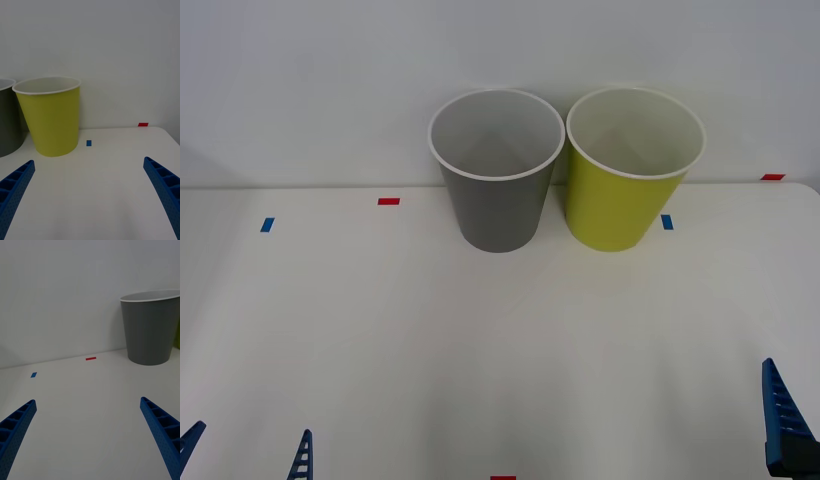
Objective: Put cans in the gray bin and PET bottles in the light green bin.
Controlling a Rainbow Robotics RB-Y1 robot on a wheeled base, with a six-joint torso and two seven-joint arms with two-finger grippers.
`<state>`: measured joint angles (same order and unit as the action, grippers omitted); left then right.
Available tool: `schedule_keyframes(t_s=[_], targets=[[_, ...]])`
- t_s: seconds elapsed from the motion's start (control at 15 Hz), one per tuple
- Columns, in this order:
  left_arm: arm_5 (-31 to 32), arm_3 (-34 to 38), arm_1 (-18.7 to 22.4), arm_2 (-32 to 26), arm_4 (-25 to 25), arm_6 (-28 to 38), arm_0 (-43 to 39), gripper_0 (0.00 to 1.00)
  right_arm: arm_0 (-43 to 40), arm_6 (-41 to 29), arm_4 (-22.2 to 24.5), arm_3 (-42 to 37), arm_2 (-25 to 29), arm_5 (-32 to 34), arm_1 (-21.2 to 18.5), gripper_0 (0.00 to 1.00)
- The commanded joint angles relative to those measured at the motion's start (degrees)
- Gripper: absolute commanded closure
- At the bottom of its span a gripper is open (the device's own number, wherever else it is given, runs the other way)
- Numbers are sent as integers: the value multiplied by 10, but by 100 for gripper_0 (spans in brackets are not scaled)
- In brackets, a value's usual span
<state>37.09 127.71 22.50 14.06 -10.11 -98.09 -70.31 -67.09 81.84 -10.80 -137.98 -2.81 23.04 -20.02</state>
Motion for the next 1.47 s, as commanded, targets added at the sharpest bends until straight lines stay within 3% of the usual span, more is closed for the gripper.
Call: schedule_keyframes(t_s=[0.07,0.73,1.47], targets=[[0,0,0,0,0,0,0,5,-18,0,-4,0,-3,10,0,0],[0,0,0,0,0,0,0,5,-38,10,-1,0,-18,19,-29,0],[0,0,0,0,0,0,0,5,-39,11,-2,0,-18,20,-29,0]])
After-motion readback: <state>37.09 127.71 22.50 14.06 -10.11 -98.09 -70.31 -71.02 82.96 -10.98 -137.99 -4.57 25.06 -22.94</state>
